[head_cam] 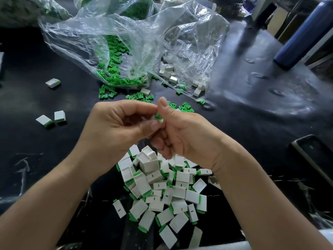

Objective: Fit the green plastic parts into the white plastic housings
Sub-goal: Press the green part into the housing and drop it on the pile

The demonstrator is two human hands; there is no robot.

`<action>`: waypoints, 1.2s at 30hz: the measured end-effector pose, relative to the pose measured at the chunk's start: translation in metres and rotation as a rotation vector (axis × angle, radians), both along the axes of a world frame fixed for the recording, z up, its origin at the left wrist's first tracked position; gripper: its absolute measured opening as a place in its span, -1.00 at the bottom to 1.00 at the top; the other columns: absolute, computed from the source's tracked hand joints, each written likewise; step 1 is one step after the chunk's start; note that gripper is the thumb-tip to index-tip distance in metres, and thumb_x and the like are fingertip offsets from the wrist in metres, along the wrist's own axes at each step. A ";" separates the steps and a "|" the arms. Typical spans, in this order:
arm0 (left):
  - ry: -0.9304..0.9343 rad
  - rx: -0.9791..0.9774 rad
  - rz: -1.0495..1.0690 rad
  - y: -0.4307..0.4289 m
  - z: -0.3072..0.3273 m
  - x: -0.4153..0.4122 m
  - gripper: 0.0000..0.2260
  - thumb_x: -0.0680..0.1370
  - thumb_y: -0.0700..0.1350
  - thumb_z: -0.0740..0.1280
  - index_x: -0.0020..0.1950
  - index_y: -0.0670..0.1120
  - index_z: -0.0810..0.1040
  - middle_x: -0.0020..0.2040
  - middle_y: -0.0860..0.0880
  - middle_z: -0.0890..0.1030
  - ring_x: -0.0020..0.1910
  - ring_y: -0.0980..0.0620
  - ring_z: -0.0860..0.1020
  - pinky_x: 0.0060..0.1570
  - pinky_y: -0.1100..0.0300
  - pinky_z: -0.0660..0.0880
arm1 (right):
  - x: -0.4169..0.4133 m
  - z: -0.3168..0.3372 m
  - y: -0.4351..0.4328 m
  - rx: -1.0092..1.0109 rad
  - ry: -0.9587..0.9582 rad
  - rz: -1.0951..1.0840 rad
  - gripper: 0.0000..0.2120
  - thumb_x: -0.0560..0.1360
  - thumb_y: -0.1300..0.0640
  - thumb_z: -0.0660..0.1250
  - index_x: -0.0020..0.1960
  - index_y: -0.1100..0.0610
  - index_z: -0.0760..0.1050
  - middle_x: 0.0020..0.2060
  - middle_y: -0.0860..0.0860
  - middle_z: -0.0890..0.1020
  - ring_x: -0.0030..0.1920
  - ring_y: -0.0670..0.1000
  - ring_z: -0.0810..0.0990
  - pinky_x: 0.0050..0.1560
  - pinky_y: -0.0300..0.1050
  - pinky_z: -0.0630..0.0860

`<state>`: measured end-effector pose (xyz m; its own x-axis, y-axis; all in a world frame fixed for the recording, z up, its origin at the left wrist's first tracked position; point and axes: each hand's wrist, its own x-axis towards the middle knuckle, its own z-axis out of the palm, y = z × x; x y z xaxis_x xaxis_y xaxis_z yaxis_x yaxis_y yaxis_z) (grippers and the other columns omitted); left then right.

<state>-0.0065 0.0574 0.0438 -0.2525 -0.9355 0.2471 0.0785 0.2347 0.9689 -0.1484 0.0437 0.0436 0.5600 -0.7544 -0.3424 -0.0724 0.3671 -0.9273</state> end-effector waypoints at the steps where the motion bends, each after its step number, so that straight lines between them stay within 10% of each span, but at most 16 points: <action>1: -0.028 0.002 0.017 -0.001 -0.001 0.001 -0.81 0.27 -0.27 0.37 -0.13 -0.16 0.59 -0.41 0.01 0.63 -0.50 0.19 0.55 -0.46 0.43 0.44 | 0.000 0.000 0.000 0.001 0.002 -0.009 -0.44 0.32 -0.27 0.07 -0.12 0.24 0.43 -0.48 0.01 0.42 -0.44 -0.03 0.34 -0.41 -0.19 0.26; 28: 0.015 0.069 0.051 -0.001 0.000 0.002 -0.86 0.29 -0.25 0.45 -0.19 -0.09 0.64 -0.36 0.01 0.67 -0.42 0.14 0.60 -0.38 0.37 0.50 | -0.002 0.002 0.000 0.050 -0.100 0.008 -0.58 0.47 -0.16 0.03 -0.23 0.16 0.43 -0.47 -0.01 0.42 -0.42 -0.06 0.32 -0.36 -0.21 0.22; 36: 0.054 0.176 0.006 -0.003 -0.001 0.008 -0.84 0.24 -0.23 0.40 -0.27 -0.03 0.70 -0.44 -0.02 0.60 -0.45 0.08 0.49 -0.39 0.32 0.46 | -0.001 0.001 0.001 -0.086 0.052 0.006 -0.49 0.34 -0.25 0.08 -0.17 0.18 0.51 -0.12 0.18 0.45 -0.35 -0.02 0.33 -0.34 -0.20 0.21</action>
<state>0.0014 0.0548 0.0424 -0.2377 -0.9669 0.0922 0.1303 0.0623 0.9895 -0.1494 0.0446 0.0448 0.5480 -0.7789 -0.3051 -0.1236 0.2853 -0.9504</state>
